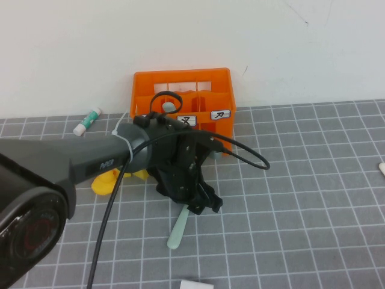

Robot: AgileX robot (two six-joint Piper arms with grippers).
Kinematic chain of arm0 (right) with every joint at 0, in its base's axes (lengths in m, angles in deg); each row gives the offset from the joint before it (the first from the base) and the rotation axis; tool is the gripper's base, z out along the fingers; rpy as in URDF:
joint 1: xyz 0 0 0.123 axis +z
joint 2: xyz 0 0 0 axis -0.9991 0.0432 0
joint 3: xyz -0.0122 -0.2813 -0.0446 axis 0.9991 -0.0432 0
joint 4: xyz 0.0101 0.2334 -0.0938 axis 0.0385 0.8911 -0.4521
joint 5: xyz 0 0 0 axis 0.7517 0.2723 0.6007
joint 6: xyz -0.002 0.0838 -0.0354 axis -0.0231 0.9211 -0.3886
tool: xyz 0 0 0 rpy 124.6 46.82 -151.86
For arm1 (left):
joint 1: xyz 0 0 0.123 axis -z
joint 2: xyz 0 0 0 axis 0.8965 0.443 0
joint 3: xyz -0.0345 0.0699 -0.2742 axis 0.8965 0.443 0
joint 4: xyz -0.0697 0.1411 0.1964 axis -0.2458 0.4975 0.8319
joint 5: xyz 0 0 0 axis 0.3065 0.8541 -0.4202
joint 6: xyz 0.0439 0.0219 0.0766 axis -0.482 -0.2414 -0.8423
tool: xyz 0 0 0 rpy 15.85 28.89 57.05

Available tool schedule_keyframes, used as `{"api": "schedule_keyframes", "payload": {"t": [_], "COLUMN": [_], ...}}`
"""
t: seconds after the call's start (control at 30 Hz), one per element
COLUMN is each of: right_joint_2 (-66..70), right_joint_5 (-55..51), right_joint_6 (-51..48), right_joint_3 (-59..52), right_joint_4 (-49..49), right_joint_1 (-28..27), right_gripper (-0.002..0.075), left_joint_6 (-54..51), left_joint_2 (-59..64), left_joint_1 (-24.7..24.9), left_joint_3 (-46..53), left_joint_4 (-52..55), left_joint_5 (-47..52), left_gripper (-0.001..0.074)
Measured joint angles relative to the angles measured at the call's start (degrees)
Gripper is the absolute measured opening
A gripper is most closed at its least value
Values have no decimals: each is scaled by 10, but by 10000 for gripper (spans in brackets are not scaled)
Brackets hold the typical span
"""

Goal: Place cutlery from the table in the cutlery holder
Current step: Pick up the spoon

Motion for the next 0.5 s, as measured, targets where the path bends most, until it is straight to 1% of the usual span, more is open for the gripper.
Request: {"api": "schedule_keyframes", "payload": {"t": [0.07,0.13,0.2,0.23,0.37,0.5], "right_joint_2": [0,0,0,0,0,0], "right_joint_5": [0,0,0,0,0,0], "right_joint_6": [0,0,0,0,0,0], "right_joint_3": [0,0,0,0,0,0], "right_joint_4": [0,0,0,0,0,0], "right_joint_1": [0,0,0,0,0,0], "right_gripper": [-3,-3,-3,-3,-3,-3], "left_joint_6": [0,0,0,-1,-1,-1], "left_joint_2": [0,0,0,0,-18,-82], "left_joint_1": [0,0,0,0,0,0], "left_joint_3": [0,0,-1,-1,3,4], "left_joint_4": [0,0,0,0,24,34], "left_joint_5": [3,13,21,23,42,41], "left_gripper": [355,256,123,99,100,100]}}
